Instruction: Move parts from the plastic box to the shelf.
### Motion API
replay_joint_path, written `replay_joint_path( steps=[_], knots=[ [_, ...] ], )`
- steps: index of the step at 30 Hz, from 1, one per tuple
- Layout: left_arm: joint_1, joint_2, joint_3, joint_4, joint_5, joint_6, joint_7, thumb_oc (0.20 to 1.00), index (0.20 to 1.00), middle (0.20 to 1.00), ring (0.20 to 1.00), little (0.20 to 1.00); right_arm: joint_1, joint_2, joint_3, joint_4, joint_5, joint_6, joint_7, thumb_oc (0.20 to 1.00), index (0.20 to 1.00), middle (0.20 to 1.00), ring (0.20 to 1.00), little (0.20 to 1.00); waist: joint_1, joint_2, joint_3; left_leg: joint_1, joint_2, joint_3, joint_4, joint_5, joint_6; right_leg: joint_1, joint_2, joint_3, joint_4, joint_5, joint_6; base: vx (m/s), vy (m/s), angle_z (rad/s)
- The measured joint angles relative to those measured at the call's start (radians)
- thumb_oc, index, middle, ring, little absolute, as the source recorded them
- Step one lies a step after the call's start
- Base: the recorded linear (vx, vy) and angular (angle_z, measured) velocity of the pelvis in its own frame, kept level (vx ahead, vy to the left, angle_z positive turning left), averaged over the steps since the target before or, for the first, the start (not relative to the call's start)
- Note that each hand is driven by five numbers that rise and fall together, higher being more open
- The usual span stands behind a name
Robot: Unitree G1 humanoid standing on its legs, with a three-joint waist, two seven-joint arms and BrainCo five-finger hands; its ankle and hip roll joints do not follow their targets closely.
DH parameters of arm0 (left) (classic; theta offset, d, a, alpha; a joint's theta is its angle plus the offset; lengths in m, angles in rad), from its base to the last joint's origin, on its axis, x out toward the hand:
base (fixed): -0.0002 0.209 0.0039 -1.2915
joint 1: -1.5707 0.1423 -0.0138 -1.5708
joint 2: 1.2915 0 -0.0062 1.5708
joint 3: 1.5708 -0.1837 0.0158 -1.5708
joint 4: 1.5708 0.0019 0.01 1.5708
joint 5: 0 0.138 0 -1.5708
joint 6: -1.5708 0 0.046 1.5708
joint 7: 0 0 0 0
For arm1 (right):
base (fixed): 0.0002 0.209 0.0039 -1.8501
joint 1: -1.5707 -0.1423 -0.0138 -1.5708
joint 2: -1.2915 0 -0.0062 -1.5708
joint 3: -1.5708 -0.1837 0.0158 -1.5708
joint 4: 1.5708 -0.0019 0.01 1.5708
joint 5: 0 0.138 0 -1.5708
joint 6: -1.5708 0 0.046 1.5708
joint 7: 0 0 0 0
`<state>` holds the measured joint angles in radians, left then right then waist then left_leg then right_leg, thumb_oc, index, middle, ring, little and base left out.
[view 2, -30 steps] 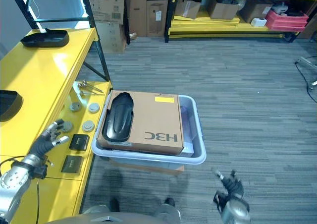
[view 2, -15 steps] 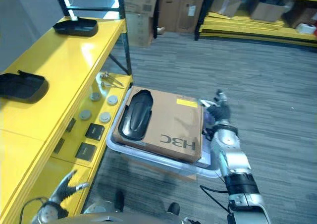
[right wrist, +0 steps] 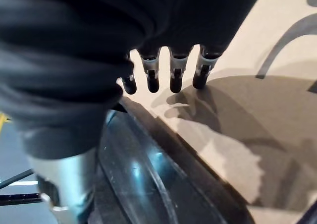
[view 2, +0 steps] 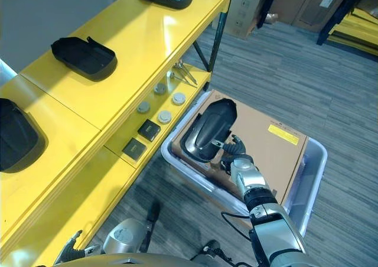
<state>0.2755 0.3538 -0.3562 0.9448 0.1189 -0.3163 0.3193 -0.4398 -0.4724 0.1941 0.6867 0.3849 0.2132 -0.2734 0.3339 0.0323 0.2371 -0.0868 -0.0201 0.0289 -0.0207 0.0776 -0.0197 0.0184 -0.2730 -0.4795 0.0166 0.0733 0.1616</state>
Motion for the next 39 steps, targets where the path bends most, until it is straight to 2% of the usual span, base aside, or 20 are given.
replay_joint_path(
  steps=[10, 18, 19, 20, 28, 39],
  knots=[
    [-0.019, -0.001, 0.000, -0.029, -0.039, -0.014, -0.002, 1.000, 1.000, 1.000, 1.000, 1.000, 0.005, -0.021, -0.003, -0.002, -0.037, 0.001, -0.033, 1.000, 1.000, 1.000, 1.000, 1.000, -0.011, 0.000, 0.001, -0.004, -0.002, -0.002, 0.000, 0.010, 0.009, -0.006, 0.000, -0.003, 0.003, 0.001, 0.005, 0.00, 0.020, 0.01],
    [-0.019, 0.000, -0.002, -0.019, -0.064, -0.021, -0.002, 1.000, 1.000, 1.000, 1.000, 1.000, -0.027, -0.054, -0.014, 0.088, -0.037, -0.008, -0.042, 1.000, 1.000, 1.000, 1.000, 1.000, 0.000, 0.002, 0.011, -0.017, -0.007, -0.015, 0.001, 0.011, 0.009, -0.007, 0.000, -0.010, 0.006, -0.004, 0.009, -0.04, 0.055, 0.04],
    [-0.023, 0.000, -0.005, -0.018, -0.077, -0.021, -0.004, 1.000, 1.000, 1.000, 1.000, 1.000, -0.057, -0.060, -0.014, 0.123, -0.037, -0.013, -0.042, 1.000, 1.000, 1.000, 1.000, 1.000, -0.003, 0.002, 0.017, -0.026, -0.004, -0.026, 0.002, 0.008, 0.001, -0.020, 0.000, -0.011, 0.010, -0.012, 0.014, -0.11, 0.073, 0.23],
    [-0.037, 0.000, -0.013, -0.011, -0.079, -0.022, -0.005, 1.000, 1.000, 1.000, 1.000, 1.000, -0.072, -0.078, -0.018, 0.144, -0.037, -0.016, -0.050, 1.000, 1.000, 1.000, 1.000, 1.000, -0.001, 0.008, 0.027, -0.042, -0.005, -0.032, 0.003, 0.023, 0.010, -0.028, 0.000, -0.023, 0.015, -0.011, 0.014, -0.11, 0.075, 0.22],
    [-0.058, 0.000, -0.040, 0.016, -0.118, -0.054, -0.003, 1.000, 1.000, 1.000, 1.000, 1.000, -0.129, -0.127, -0.019, 0.218, -0.035, -0.035, -0.077, 1.000, 1.000, 1.000, 1.000, 1.000, 0.018, 0.022, 0.053, -0.072, -0.005, -0.055, 0.005, 0.033, 0.005, -0.062, -0.002, -0.026, 0.041, -0.025, 0.007, -0.06, 0.027, 0.06],
    [-0.070, -0.001, -0.047, 0.012, -0.141, -0.065, -0.003, 1.000, 1.000, 1.000, 1.000, 1.000, -0.149, -0.130, -0.010, 0.234, -0.034, -0.038, -0.077, 1.000, 1.000, 1.000, 1.000, 1.000, 0.022, 0.022, 0.054, -0.088, -0.005, -0.058, 0.005, 0.039, 0.005, -0.085, -0.002, -0.026, 0.059, -0.034, 0.011, 0.00, 0.002, 0.00]
  ],
)
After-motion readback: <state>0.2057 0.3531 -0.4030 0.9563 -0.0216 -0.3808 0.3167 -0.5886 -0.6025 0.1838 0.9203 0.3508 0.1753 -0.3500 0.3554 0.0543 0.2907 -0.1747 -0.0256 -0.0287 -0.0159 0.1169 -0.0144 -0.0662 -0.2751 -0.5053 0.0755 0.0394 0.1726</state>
